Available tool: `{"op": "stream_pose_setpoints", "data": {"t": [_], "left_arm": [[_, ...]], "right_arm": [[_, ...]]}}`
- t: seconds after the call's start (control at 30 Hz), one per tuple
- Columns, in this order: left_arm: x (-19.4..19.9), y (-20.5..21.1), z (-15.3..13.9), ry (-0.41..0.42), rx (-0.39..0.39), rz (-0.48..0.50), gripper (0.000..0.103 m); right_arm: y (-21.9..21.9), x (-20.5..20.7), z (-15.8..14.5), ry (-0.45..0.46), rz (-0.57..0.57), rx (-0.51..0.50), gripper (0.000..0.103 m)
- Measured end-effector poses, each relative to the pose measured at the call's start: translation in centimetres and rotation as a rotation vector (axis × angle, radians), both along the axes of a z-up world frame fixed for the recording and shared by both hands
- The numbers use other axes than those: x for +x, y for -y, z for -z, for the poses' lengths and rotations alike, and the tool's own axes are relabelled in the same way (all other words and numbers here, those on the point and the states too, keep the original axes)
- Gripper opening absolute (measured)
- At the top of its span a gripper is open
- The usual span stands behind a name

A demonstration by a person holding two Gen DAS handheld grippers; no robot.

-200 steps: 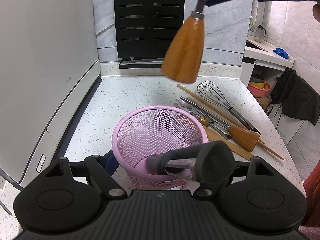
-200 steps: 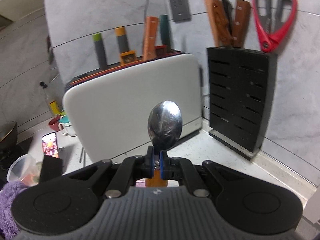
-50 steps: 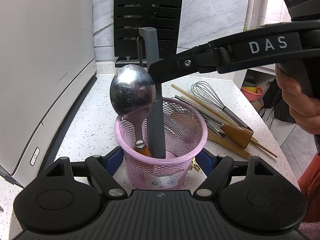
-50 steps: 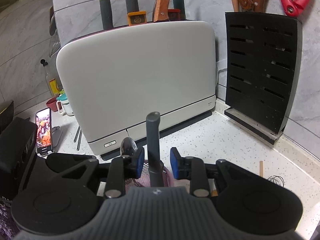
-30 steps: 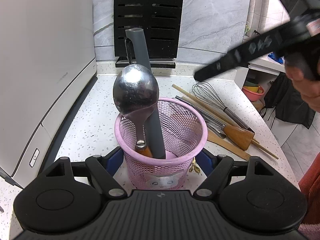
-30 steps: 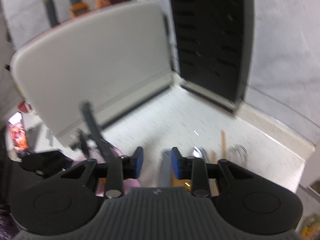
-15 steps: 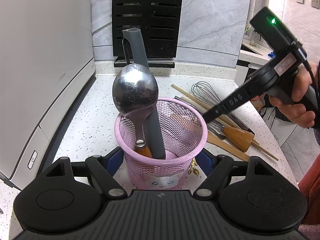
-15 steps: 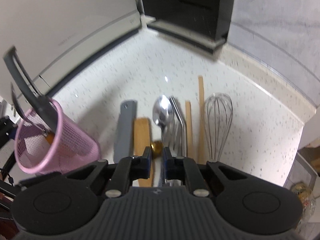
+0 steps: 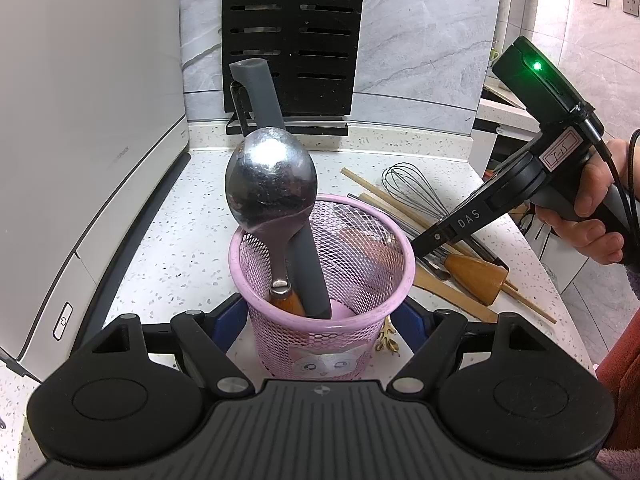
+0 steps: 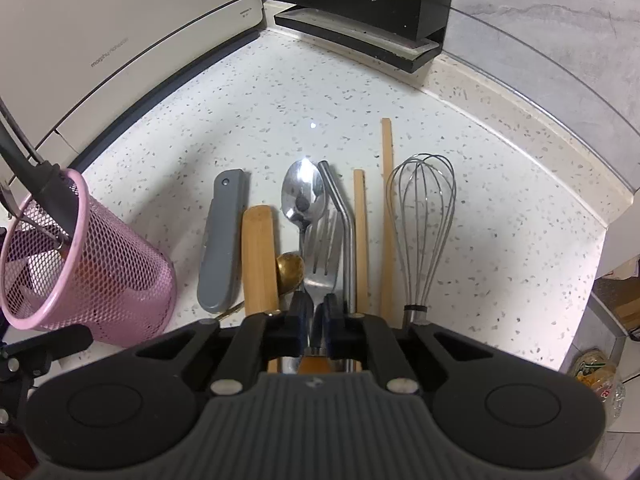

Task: Organize utensils
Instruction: 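Move the right gripper to the wooden-handled fork and grasp it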

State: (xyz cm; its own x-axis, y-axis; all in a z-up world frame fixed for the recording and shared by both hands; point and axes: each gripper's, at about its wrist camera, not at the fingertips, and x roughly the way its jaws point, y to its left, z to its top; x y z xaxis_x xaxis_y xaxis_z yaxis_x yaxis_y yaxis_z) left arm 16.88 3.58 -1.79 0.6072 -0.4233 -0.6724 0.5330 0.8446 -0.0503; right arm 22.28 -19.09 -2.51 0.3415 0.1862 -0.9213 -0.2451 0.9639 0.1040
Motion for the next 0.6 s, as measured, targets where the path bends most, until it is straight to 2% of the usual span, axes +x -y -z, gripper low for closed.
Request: {"op": "stream_pose_setpoints", "data": {"t": [0.27, 0.6], "left_arm": [[0.0, 0.0, 0.0, 0.000, 0.000, 0.000, 0.091], [0.0, 0.0, 0.0, 0.000, 0.000, 0.000, 0.091]], "right_arm": [[0.6, -0.2, -0.4, 0.018, 0.001, 0.024, 0.001], [1.2, -2.0, -3.8, 0.120, -0.002, 0.115, 0.000]]}}
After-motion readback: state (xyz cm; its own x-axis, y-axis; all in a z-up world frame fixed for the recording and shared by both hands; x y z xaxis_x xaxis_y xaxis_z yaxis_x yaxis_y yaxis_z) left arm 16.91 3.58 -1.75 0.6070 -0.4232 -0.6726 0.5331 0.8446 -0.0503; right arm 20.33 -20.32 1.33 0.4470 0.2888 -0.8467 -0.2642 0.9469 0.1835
